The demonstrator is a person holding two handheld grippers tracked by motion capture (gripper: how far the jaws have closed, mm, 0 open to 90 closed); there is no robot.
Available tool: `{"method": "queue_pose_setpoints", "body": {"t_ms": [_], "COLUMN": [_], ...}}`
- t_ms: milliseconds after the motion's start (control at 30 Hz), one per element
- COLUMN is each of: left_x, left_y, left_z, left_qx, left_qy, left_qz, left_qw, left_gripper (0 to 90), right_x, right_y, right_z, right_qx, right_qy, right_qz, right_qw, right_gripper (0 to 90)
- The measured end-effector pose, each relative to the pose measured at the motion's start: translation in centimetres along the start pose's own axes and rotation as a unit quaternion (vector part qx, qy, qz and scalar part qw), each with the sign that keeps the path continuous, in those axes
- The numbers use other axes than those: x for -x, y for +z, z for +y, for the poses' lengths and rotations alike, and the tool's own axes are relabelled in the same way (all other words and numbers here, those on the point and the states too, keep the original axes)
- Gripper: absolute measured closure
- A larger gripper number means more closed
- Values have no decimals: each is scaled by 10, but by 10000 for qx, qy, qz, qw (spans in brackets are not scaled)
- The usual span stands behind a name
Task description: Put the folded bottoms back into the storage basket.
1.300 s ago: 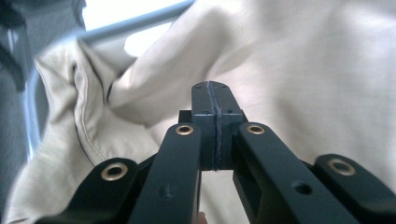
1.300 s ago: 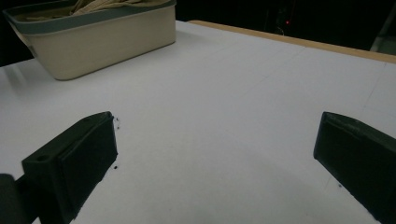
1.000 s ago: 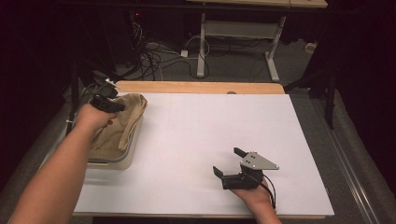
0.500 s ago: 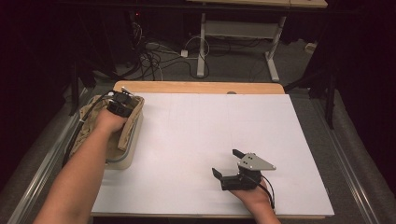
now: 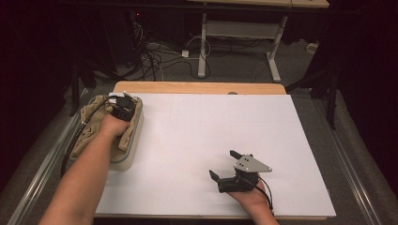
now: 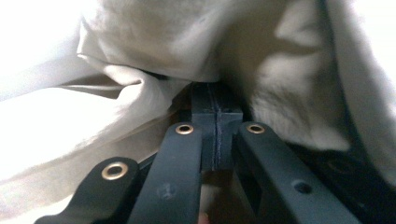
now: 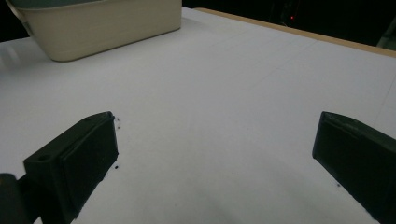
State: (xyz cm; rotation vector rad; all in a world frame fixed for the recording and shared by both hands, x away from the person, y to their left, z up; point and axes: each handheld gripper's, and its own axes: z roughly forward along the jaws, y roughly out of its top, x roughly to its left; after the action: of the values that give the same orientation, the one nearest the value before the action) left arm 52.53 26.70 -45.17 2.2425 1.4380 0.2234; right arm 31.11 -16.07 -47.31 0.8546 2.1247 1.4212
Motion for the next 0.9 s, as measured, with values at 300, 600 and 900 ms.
{"method": "queue_pose_setpoints", "body": {"t_ms": [300, 600, 900], "left_x": [-8, -15, -21], "left_y": [-38, -69, -67], "left_z": [-14, -46, -65], "left_qx": [154, -188, -684], "left_qy": [-167, -172, -84], "left_qz": [176, 414, 298], "left_qw": [9996, 9988, 9972], "left_gripper": [874, 873, 857], "right_x": [10, 13, 12], "right_y": [-8, -10, -9], "right_z": [-1, -3, -5], "right_qx": [95, 90, 123], "right_qy": [41, -42, -180], "right_qz": [-170, -286, -426], "right_qw": [9998, 9995, 9989], "right_gripper": [3, 3, 2]}}
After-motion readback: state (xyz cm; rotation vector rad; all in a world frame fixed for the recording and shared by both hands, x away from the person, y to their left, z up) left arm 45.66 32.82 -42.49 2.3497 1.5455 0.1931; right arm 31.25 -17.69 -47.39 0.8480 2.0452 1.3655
